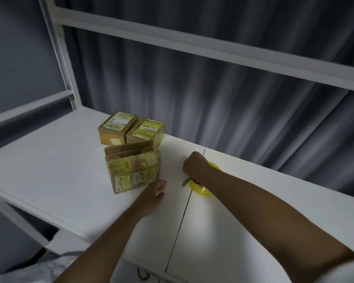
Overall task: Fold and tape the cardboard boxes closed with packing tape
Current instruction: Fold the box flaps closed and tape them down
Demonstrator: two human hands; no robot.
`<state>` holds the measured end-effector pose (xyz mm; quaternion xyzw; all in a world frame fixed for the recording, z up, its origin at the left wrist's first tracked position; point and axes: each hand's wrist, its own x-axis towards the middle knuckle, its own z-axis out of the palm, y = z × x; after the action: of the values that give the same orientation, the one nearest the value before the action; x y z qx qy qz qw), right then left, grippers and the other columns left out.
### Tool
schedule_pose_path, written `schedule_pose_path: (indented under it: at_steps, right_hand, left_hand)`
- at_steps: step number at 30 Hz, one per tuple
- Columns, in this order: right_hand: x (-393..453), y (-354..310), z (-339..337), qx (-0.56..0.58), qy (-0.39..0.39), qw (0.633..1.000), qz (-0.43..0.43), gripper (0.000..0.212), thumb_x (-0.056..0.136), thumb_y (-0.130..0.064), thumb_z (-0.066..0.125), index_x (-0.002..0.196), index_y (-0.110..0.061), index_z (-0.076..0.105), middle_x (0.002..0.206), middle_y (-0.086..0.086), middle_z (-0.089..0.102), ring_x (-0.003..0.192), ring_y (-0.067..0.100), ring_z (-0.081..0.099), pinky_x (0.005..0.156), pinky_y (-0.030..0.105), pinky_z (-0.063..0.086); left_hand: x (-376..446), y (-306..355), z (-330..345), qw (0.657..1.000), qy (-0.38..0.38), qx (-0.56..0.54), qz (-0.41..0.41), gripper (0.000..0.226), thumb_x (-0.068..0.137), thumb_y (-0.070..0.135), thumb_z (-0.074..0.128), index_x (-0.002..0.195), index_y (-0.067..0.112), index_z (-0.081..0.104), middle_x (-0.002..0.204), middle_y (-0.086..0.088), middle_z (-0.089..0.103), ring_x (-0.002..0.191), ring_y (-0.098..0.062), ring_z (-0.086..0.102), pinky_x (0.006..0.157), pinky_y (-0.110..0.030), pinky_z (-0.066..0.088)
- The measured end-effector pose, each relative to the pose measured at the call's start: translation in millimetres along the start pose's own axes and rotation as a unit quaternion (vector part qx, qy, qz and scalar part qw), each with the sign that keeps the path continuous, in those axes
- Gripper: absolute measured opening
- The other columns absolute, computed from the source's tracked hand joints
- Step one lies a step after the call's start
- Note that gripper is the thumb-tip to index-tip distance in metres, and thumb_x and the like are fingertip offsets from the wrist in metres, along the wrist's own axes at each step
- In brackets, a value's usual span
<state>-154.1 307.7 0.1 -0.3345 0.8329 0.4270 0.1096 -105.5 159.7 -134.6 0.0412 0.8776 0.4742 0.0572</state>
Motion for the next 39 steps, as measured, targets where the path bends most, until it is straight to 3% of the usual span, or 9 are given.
schedule_pose_path:
  at_steps: [4, 8, 12, 14, 19, 23, 26, 35, 39]
  right_hand:
    - [-24.6, -10.6, 11.4, 0.043, -0.015, 0.999, 0.018, 0.026, 0.096, -0.011, 0.052, 0.120, -0.008, 0.061, 0.128, 0.007, 0.059, 0.117, 0.031, 0.056, 0.068, 0.031, 0.041]
    - [-38.2, -48.8, 57.1, 0.185, -0.020, 0.975, 0.120, 0.027, 0.097, -0.003, 0.045, 0.119, -0.005, 0.061, 0.127, 0.011, 0.060, 0.119, 0.031, 0.054, 0.090, 0.036, 0.046]
    - [-53.9, -67.5, 86.5, 0.384, 0.074, 0.904, 0.172, 0.020, 0.094, -0.011, 0.049, 0.109, -0.009, 0.063, 0.111, 0.008, 0.065, 0.103, 0.026, 0.061, 0.072, 0.026, 0.042]
    - [-59.9, -68.1, 85.1, 0.535, 0.203, 0.785, 0.236, 0.023, 0.093, -0.025, 0.056, 0.110, -0.012, 0.064, 0.107, 0.005, 0.067, 0.100, 0.024, 0.063, 0.073, 0.024, 0.042]
    - [-50.3, -73.9, 37.6, 0.924, 0.263, 0.210, 0.181, 0.027, 0.084, -0.012, 0.071, 0.109, -0.009, 0.062, 0.098, 0.005, 0.067, 0.091, 0.017, 0.062, 0.088, 0.036, 0.052]
    - [-34.6, -83.3, 4.6, 0.948, 0.270, 0.116, 0.124, 0.009, 0.092, -0.014, 0.061, 0.089, -0.009, 0.067, 0.082, 0.005, 0.069, 0.083, 0.019, 0.065, 0.084, 0.031, 0.053]
    - [-21.8, -89.7, -10.5, 0.969, 0.212, 0.115, 0.058, 0.047, 0.083, -0.052, 0.053, 0.104, -0.011, 0.065, 0.095, 0.004, 0.070, 0.092, 0.018, 0.066, 0.091, 0.035, 0.052]
    - [3.5, -107.6, -47.5, 0.857, 0.379, 0.332, 0.112, 0.020, 0.081, 0.004, 0.069, 0.087, -0.015, 0.069, 0.079, -0.003, 0.069, 0.066, -0.005, 0.062, 0.066, 0.010, 0.049]
    - [13.2, -97.7, -59.6, 0.839, 0.431, 0.298, 0.145, 0.020, 0.080, 0.003, 0.069, 0.078, -0.017, 0.070, 0.074, -0.012, 0.068, 0.065, -0.005, 0.062, 0.064, 0.006, 0.046]
  left_hand:
    - [-3.3, 1.3, -8.0, 0.999, 0.042, 0.014, -0.012, 0.038, 0.095, 0.010, 0.050, 0.132, 0.009, 0.045, 0.133, -0.009, 0.047, 0.122, -0.016, 0.050, 0.097, -0.024, 0.036]
    - [-8.3, 13.9, -16.1, 0.997, 0.069, -0.009, 0.018, 0.030, 0.095, 0.010, 0.051, 0.125, 0.007, 0.052, 0.127, -0.010, 0.052, 0.113, -0.018, 0.056, 0.092, -0.032, 0.047]
    - [-20.5, 37.9, -23.9, 0.991, 0.079, -0.106, 0.014, 0.024, 0.096, 0.011, 0.050, 0.119, 0.011, 0.055, 0.117, -0.005, 0.057, 0.100, -0.014, 0.060, 0.071, -0.024, 0.057]
    - [-29.8, 51.1, -26.4, 0.981, 0.085, -0.173, 0.013, 0.022, 0.095, 0.008, 0.051, 0.116, 0.011, 0.057, 0.112, -0.003, 0.059, 0.095, -0.007, 0.060, 0.065, -0.017, 0.055]
    - [-53.1, 71.1, -37.1, 0.958, 0.106, -0.266, 0.013, 0.020, 0.092, 0.003, 0.055, 0.110, 0.009, 0.060, 0.106, 0.000, 0.061, 0.091, -0.005, 0.060, 0.064, -0.016, 0.054]
    - [-74.6, 60.9, -57.1, 0.951, 0.121, -0.283, 0.008, 0.022, 0.094, -0.001, 0.049, 0.105, 0.016, 0.058, 0.112, 0.001, 0.060, 0.099, -0.009, 0.061, 0.067, -0.018, 0.055]
    - [-89.4, 45.4, -76.4, 0.951, 0.138, -0.278, -0.007, 0.029, 0.095, -0.002, 0.044, 0.105, 0.021, 0.058, 0.115, 0.002, 0.061, 0.101, -0.005, 0.062, 0.067, -0.019, 0.054]
    - [-115.4, 17.1, -112.0, 0.935, 0.147, -0.320, -0.050, 0.029, 0.097, 0.002, 0.045, 0.124, 0.007, 0.055, 0.122, -0.004, 0.063, 0.108, -0.009, 0.062, 0.070, -0.021, 0.054]
    - [-111.4, 22.6, -121.4, 0.918, 0.135, -0.372, -0.031, 0.032, 0.098, 0.001, 0.042, 0.125, 0.009, 0.057, 0.122, 0.000, 0.064, 0.113, -0.009, 0.060, 0.072, -0.027, 0.055]
